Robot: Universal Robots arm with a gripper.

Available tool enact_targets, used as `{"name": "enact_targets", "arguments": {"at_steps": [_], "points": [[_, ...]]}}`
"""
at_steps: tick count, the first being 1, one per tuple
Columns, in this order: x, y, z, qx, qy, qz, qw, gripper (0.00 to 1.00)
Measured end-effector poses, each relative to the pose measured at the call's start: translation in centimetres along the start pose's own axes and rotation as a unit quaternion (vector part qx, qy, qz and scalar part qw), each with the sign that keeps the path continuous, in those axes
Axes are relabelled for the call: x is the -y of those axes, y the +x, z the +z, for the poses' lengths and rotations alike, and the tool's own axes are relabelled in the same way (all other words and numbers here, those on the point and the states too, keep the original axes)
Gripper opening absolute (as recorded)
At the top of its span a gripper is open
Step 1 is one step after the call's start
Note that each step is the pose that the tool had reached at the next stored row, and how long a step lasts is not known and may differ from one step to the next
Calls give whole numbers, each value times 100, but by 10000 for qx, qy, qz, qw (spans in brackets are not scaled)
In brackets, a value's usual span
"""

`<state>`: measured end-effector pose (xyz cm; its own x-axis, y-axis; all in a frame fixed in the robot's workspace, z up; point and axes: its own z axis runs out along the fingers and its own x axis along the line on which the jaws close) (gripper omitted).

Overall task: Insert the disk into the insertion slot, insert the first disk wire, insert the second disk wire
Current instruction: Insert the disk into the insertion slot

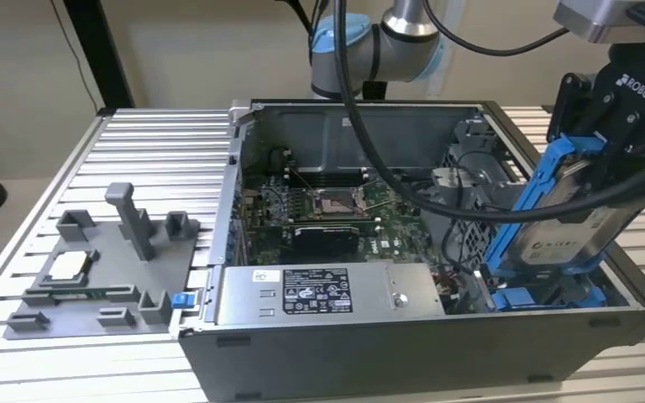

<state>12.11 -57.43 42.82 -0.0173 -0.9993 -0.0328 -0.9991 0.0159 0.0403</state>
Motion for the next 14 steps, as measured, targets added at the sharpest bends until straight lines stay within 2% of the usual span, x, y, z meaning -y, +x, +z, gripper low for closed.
{"name": "enact_targets", "arguments": {"at_steps": [14], "points": [[28,17,251,-1,-2,-5,10000,0]]}}
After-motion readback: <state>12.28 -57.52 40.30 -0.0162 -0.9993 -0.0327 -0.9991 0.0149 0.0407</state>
